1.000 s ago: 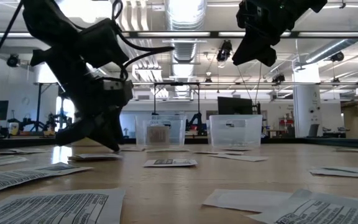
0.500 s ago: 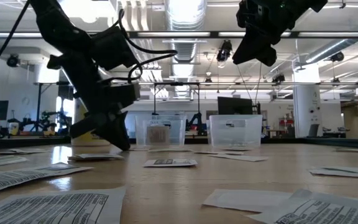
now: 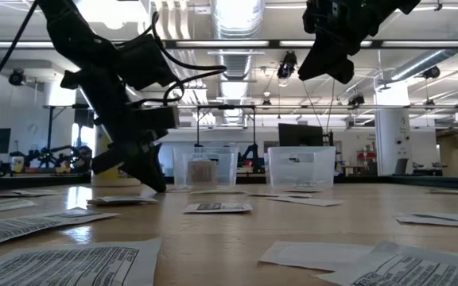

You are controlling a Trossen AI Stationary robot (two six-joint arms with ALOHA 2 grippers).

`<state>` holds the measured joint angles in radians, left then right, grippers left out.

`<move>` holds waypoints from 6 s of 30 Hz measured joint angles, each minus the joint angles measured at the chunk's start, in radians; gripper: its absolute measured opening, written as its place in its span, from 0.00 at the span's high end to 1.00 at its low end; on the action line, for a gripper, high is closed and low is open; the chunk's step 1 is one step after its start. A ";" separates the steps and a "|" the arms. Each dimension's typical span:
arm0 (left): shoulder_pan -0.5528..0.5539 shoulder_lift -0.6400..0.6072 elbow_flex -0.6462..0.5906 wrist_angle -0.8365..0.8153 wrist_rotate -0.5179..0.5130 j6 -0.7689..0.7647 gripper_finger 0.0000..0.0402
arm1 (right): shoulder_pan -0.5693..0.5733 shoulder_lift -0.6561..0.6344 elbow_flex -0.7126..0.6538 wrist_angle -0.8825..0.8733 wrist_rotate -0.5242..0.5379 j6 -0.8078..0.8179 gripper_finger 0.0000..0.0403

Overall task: Pick & Place First Aid Supplies
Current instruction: Put the towelette pack into the left transparent bin, then put the bandage into the right transparent bin

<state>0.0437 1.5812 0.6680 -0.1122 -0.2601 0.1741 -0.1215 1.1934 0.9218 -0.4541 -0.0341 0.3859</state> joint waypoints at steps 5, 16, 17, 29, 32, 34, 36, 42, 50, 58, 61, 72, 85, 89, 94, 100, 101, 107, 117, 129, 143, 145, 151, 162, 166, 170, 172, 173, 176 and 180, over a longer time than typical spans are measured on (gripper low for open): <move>-0.002 -0.111 -0.001 -0.049 0.025 -0.001 1.00 | 0.000 0.000 0.000 -0.001 0.000 0.000 0.87; -0.006 -0.288 -0.002 -0.066 -0.006 0.002 1.00 | 0.004 0.000 0.000 -0.002 0.001 0.001 0.87; -0.006 -0.298 -0.001 -0.065 -0.007 0.009 1.00 | 0.006 0.000 0.000 -0.002 0.002 0.004 0.87; 0.007 -0.310 0.007 -0.064 0.013 0.034 0.91 | 0.019 0.000 0.000 -0.003 0.003 0.008 0.87; 0.017 -0.310 -0.002 -0.065 -0.010 0.002 0.81 | 0.019 0.000 0.000 -0.002 0.003 0.008 0.87; 0.024 -0.306 -0.003 -0.069 -0.005 -0.024 0.73 | 0.019 0.000 0.000 -0.003 0.003 0.008 0.87; 0.029 -0.305 -0.003 -0.073 0.011 -0.072 0.67 | 0.019 0.000 0.000 -0.003 0.003 0.007 0.87; 0.050 -0.264 -0.004 -0.089 0.120 -0.095 0.59 | 0.019 0.000 0.000 -0.003 0.003 0.008 0.87; 0.070 -0.134 0.014 -0.090 0.147 -0.146 0.58 | 0.019 0.000 0.000 -0.002 0.003 0.007 0.87; 0.071 -0.042 0.040 -0.090 0.120 -0.168 0.58 | 0.019 0.000 0.000 -0.002 0.003 0.004 0.87; 0.077 -0.011 0.051 -0.089 0.113 -0.151 0.58 | 0.019 0.000 0.000 -0.002 0.003 0.004 0.87; 0.182 0.139 0.052 -0.082 0.282 -0.118 0.64 | 0.019 0.000 0.000 -0.002 0.001 0.007 0.87; 0.210 0.102 0.047 -0.033 0.319 -0.073 0.98 | 0.038 -0.001 0.000 -0.002 0.001 0.007 0.87; 0.201 0.012 0.046 -0.050 0.308 -0.075 0.98 | 0.044 -0.001 0.000 -0.003 0.001 0.007 0.87; 0.181 -0.128 0.046 -0.058 0.306 -0.075 0.99 | 0.051 -0.001 0.000 -0.003 0.002 0.007 0.87; 0.177 -0.268 0.052 -0.022 0.211 -0.048 0.99 | 0.065 -0.001 0.000 -0.004 0.003 0.007 0.87; 0.178 -0.285 0.058 0.009 0.168 -0.041 0.99 | 0.068 -0.001 0.000 -0.004 0.003 0.007 0.87; 0.207 -0.296 0.101 0.158 -0.022 -0.017 0.99 | 0.096 -0.001 0.000 -0.002 0.006 0.008 0.87; 0.309 -0.190 0.171 0.166 -0.072 -0.069 0.99 | 0.124 -0.001 0.000 -0.001 0.011 0.008 0.87; 0.341 -0.079 0.284 -0.015 -0.063 -0.194 0.99 | 0.126 -0.001 0.000 0.001 0.011 0.026 0.87; 0.341 -0.019 0.336 -0.046 -0.048 -0.191 0.70 | 0.145 -0.001 0.000 0.005 0.011 0.026 0.87; 0.341 -0.026 0.335 -0.046 -0.048 -0.191 0.64 | 0.155 -0.001 0.000 0.012 0.011 0.026 0.87; 0.335 -0.097 0.336 -0.080 -0.048 -0.165 0.57 | 0.198 -0.001 -0.002 0.078 0.011 0.004 0.87; 0.210 -0.286 0.299 -0.193 -0.049 -0.176 0.59 | 0.242 0.086 -0.002 0.208 0.009 -0.026 0.87; 0.117 -0.335 0.242 -0.196 -0.048 -0.203 0.59 | 0.243 0.149 0.000 0.241 0.009 -0.053 0.87; 0.039 -0.378 0.189 -0.195 -0.050 -0.243 0.59 | 0.243 0.200 0.000 0.264 0.009 -0.057 0.87; 0.010 -0.395 0.163 -0.196 -0.054 -0.272 0.59 | 0.243 0.217 0.000 0.264 0.009 -0.057 0.87; -0.004 -0.402 0.151 -0.197 -0.055 -0.286 0.59 | 0.243 0.223 0.000 0.261 0.009 -0.057 0.87; -0.042 -0.427 0.112 -0.196 -0.055 -0.335 0.59 | 0.244 0.235 0.000 0.261 0.010 -0.057 0.87; -0.088 -0.445 0.058 -0.195 -0.056 -0.398 0.59 | 0.250 0.231 0.003 0.238 0.008 -0.073 0.87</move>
<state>-0.0447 1.1360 0.7264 -0.3069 -0.3161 -0.2240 0.1289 1.4240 0.9251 -0.2163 -0.0261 0.3132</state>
